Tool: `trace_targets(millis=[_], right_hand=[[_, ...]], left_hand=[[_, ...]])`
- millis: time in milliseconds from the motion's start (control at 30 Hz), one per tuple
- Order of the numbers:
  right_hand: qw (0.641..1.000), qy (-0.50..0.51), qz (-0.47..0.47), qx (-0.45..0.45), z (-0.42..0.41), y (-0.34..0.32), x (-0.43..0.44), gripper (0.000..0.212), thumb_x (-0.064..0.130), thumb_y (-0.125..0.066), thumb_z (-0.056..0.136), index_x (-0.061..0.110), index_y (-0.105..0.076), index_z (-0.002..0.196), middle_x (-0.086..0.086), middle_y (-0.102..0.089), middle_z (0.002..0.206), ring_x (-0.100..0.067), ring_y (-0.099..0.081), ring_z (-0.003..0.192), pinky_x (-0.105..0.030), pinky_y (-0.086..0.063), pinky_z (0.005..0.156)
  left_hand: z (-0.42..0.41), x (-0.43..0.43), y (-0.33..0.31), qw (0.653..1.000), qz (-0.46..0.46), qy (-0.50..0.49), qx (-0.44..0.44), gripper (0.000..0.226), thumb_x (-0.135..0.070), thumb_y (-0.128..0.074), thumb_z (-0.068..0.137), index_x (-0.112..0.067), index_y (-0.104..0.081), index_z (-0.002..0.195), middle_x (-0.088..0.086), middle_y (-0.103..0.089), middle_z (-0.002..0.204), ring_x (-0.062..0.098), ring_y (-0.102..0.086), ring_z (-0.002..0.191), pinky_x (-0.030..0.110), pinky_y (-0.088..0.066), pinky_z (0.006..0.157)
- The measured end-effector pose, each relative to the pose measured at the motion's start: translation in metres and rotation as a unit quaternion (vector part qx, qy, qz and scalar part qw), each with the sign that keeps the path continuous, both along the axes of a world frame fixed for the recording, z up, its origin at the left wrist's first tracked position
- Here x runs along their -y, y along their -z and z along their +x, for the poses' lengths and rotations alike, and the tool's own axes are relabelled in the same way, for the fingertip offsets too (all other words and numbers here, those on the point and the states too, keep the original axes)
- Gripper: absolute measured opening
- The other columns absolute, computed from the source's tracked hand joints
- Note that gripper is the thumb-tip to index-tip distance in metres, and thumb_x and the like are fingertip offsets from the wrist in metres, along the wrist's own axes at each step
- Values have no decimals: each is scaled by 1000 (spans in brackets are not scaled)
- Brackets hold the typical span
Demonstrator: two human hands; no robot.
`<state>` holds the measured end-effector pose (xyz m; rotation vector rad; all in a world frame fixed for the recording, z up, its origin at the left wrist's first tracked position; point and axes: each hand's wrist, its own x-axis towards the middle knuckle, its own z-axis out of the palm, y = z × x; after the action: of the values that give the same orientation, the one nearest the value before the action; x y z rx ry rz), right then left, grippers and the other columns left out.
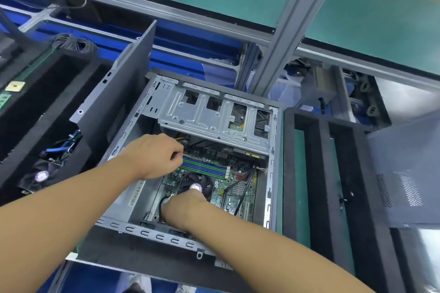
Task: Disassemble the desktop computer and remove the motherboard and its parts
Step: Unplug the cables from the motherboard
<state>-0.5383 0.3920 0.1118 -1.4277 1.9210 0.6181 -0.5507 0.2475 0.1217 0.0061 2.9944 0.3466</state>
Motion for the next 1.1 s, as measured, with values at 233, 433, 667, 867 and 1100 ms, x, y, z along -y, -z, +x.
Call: trace_targets(millis=[233, 433, 667, 867, 1100], right_hand=[[999, -28, -35, -5, 0, 0, -5, 30, 5, -42, 100, 10, -61, 122, -5, -65, 120, -32, -58, 109, -53, -39, 81], [999, -8, -46, -5, 1, -3, -8, 29, 6, -41, 99, 8, -62, 120, -7, -64, 121, -35, -60, 106, -59, -38, 90], [998, -24, -66, -4, -1, -7, -10, 28, 1, -43, 96, 9, -62, 116, -9, -65, 120, -34, -61, 107, -49, -37, 79], [994, -62, -90, -10, -14, -13, -30, 27, 1, -44, 96, 6, -63, 114, -14, -67, 112, -36, -64, 97, -40, -45, 64], [987, -23, -150, 48, -18, -9, -47, 24, 4, -46, 96, 14, -59, 114, -14, -65, 99, -34, -63, 88, -37, -46, 65]], left_hand=[[0, 1, -2, 999, 2, 50, -3, 26, -48, -40, 84, -30, -50, 68, -11, -57, 68, 7, -53, 60, 23, -42, 54], [-1, 2, 0, 999, 6, 41, 4, 32, -53, -39, 81, -29, -50, 64, -10, -57, 63, 8, -53, 56, 23, -37, 52], [1, 0, -6, 1000, 13, 22, 11, 31, -51, -43, 83, -28, -52, 64, -8, -58, 62, 9, -54, 55, 28, -44, 55], [0, 0, -5, 999, 33, 18, 27, 30, -49, -45, 81, -28, -49, 60, -8, -57, 62, 10, -53, 57, 26, -36, 53], [0, -1, -4, 999, 34, 7, 18, 30, -49, -42, 79, -26, -49, 60, -6, -56, 62, 15, -54, 58, 27, -42, 54]])
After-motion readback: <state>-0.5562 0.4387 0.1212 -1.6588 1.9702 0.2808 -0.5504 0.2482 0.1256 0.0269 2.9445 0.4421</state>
